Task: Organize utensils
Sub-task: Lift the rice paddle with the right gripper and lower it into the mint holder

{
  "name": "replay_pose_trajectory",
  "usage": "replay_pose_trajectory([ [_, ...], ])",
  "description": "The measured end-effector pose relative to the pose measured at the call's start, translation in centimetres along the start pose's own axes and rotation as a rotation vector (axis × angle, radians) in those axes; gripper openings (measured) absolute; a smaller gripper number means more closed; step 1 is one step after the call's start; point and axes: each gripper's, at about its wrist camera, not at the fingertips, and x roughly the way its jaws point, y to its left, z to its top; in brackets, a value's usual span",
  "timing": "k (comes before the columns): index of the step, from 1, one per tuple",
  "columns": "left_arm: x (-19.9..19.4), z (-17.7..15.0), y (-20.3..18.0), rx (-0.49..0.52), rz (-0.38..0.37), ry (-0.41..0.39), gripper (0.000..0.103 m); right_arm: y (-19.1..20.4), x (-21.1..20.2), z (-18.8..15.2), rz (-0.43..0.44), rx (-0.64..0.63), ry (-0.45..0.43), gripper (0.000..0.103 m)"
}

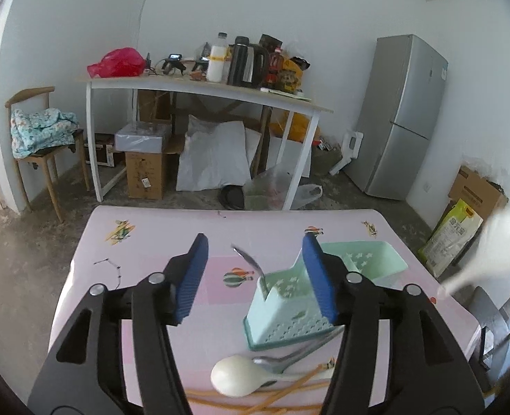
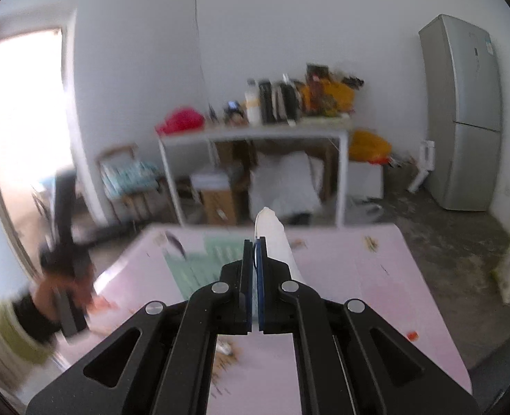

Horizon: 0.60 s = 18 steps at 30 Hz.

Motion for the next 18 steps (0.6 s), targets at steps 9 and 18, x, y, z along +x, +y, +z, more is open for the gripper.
replay_pose_trajectory([
  [9,-4.4,-4.7,2.6,-0.053,0.016,0.050,0.072,0.2,1.8,5.3,0.201,0.065,-0.103,0.002],
  [18,-6.5,-10.2,4.7,-0.113,0.062,0.118,0.078,0.5,8.8,3.7,0.223,0.079,0.018,0.002],
])
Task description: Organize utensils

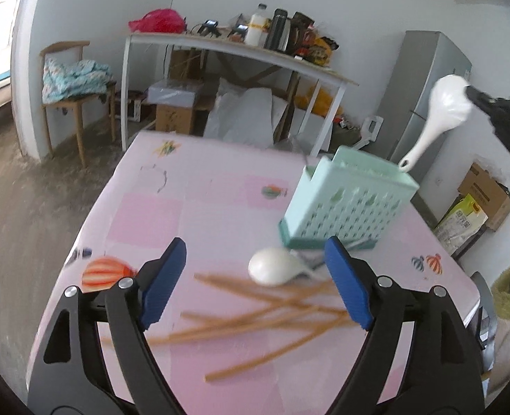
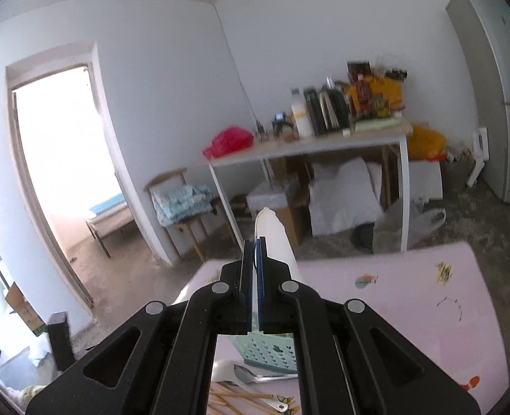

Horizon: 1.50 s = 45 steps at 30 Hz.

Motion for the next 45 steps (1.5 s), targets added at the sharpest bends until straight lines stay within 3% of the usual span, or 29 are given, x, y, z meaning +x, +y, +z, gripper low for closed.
replay_pose_trajectory([
  [9,0.5,-2.1,0.6,-0.003,0.002,0.036,0.078,-1.9,4.7,-3.6,-0.084,0.011,0.127,0.003],
  [18,1.2,-2.5,0.7,-0.020,0.000,0.054,0.078,-1.7,3.4,-4.5,-0.138,0.005,0.118,0.004],
  [26,1.7,-2.6,0.8,-0.017,0.015,0.065,0.078,-1.6,-0.4,-6.3,-0.140,0.065,0.084,0.018],
  [31,2.2,-2.2,0.7,0.002,0.016,0.065,0.078,-0.6,-0.9,-9.9,-0.122,0.070,0.174,0.031],
  [34,3.0,-1.7,0.4,0.039,0.022,0.073,0.078,0.3,0.0,-13.2,-0.124,0.047,0.272,0.034],
  [37,4.7,-1.1,0.0,0.075,0.010,0.108,0.078,0.9,0.8,-15.9,-0.135,0.040,0.342,0.034],
  [42,8.2,0.1,-0.3,0.049,-0.062,0.221,0.062,1.2,1.2,-18.1,-0.117,0.100,0.391,0.034],
  [45,9.9,-0.2,-2.1,0.158,-0.066,0.282,0.062,1.0,1.0,-18.4,-0.124,0.096,0.394,0.034],
])
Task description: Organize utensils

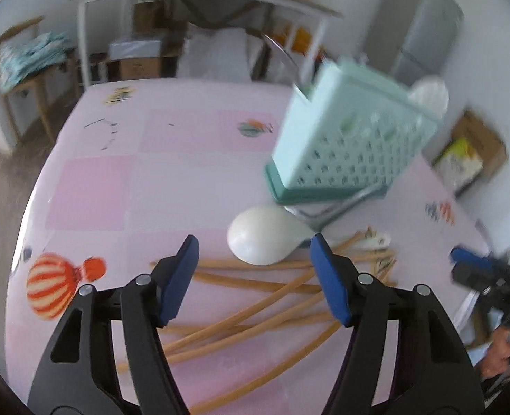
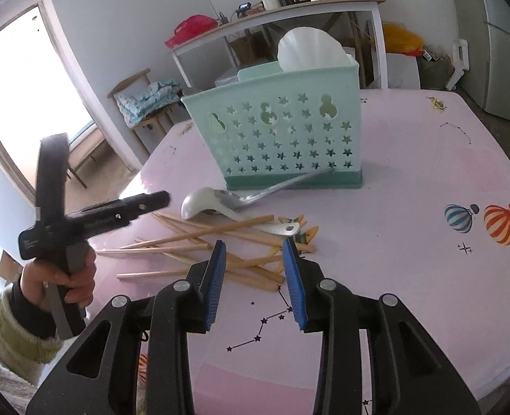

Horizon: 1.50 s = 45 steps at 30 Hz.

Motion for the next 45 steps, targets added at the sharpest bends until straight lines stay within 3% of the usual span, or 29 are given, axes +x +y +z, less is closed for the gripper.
replay_pose_trajectory([
  [5,2.6,-0.2,-1.8,0.139,0.059,0.079,0.062,-0.5,0.2,-0.3,0.006,0.017,0.009,0.034],
  [10,4.4,-0.1,-1.7,0.157,0.069,0.103,0.057,-0.6,0.4,-0.5,0.010,0.029,0.014,0.034],
  [15,4.2,0.1,-1.2,0.165,0.058,0.100,0.024,-0.9,0.6,-0.6,0.006,0.045,0.022,0.034],
  [19,3.2,0.2,-0.9,0.171,0.061,0.062,0.012,-1.0,0.8,-0.7,0.013,0.055,0.025,0.034],
  [28,3.3,1.2,-0.2,0.153,0.107,0.002,0.013,-0.6,1.0,-0.8,0.018,0.043,0.029,0.034],
  [32,3.6,1.6,-0.4,0.169,0.141,-0.015,0.026,-0.8,1.0,-0.8,0.016,0.051,0.030,0.034],
  [35,3.6,1.9,-0.7,0.203,0.173,-0.037,0.041,-0.8,1.1,-0.9,0.016,0.053,0.031,0.034],
  [38,3.8,2.2,-1.4,0.271,0.194,-0.047,0.047,-0.9,1.1,-0.9,0.018,0.053,0.033,0.034],
  [45,4.8,1.9,-3.1,0.431,0.225,-0.044,0.044,-0.8,1.2,-1.1,0.019,0.057,0.036,0.034],
])
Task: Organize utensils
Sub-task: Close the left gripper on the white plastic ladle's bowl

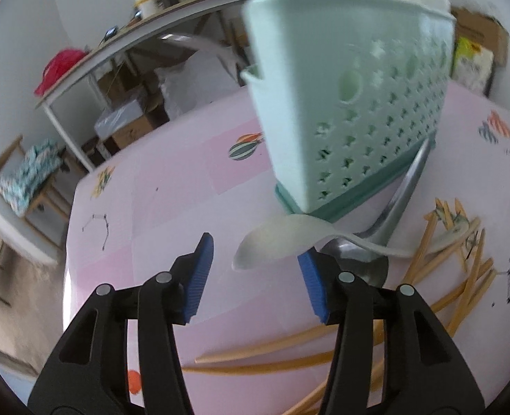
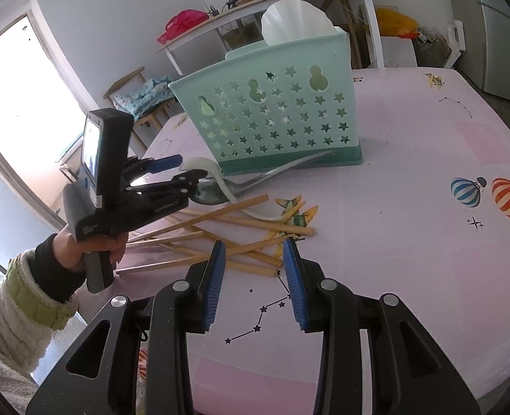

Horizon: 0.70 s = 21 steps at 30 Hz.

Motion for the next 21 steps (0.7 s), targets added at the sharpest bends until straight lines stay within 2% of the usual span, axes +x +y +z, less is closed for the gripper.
replay_pose_trajectory([
  [3,-0.1,-0.1,-1.2,0.085,0.032,-0.008,0.026,-0.1,0.0,0.0,-0.001,0.004,0.000,0.034],
  [6,-0.6,-0.6,-2.6,0.178,0.107,-0.020,0.013,-0.2,0.0,-0.1,-0.001,0.010,0.000,0.034],
  [9,-1.4,-1.0,-3.5,0.241,0.146,-0.040,0.004,-0.3,0.0,-0.1,0.000,0.016,0.001,0.034],
  [17,-5.4,-1.9,-4.4,0.329,0.213,-0.115,0.002,-0.4,-1.0,0.1,-0.017,0.006,-0.025,0.034],
  [19,-6.8,-2.0,-4.4,0.311,0.203,-0.111,0.002,-0.7,-1.4,0.2,-0.028,0.010,-0.033,0.034],
  [21,-8.3,-1.9,-3.8,0.252,0.154,-0.097,0.002,-1.0,-1.8,0.1,-0.039,0.012,-0.040,0.034],
])
